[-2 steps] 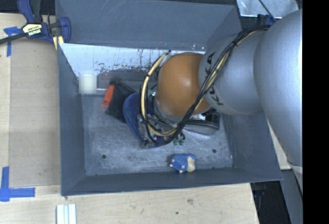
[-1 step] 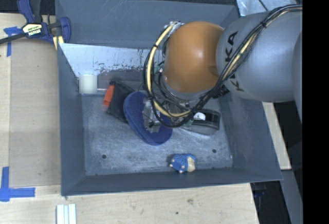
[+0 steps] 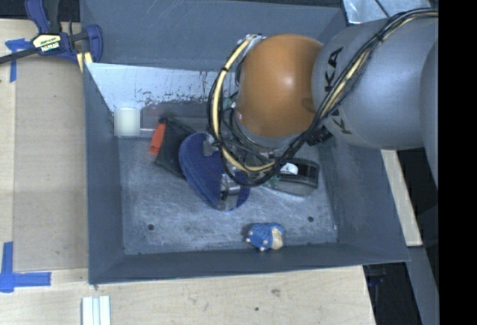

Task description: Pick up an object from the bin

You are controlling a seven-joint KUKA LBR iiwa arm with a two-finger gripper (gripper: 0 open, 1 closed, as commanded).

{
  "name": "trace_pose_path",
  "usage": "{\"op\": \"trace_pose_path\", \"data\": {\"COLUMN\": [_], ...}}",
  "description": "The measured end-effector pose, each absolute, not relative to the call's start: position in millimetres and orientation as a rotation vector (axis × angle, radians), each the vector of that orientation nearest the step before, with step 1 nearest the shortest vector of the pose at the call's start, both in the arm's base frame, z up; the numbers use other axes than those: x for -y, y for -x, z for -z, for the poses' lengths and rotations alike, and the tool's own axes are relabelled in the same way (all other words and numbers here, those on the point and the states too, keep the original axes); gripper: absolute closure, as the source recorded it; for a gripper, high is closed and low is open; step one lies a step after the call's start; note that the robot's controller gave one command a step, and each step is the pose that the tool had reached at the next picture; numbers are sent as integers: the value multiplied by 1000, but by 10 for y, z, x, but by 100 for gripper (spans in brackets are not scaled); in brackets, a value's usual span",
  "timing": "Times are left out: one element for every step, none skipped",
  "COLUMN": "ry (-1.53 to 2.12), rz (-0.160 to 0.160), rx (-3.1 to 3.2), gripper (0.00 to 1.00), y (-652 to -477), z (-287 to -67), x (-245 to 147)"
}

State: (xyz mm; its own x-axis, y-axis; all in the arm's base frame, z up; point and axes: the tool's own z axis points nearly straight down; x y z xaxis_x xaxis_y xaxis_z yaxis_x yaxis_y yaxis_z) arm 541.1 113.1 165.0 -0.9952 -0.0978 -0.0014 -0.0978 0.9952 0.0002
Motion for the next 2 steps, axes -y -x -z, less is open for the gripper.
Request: {"op": "trace_pose_path", "data": {"ry": [-17,-20], "rz": [-2,-8], "rx": [-3137,-3125], "gripper": [0,100], "y": [-6103,-6134], "z": [-700,-778], "x": [-1491,-1496]}}
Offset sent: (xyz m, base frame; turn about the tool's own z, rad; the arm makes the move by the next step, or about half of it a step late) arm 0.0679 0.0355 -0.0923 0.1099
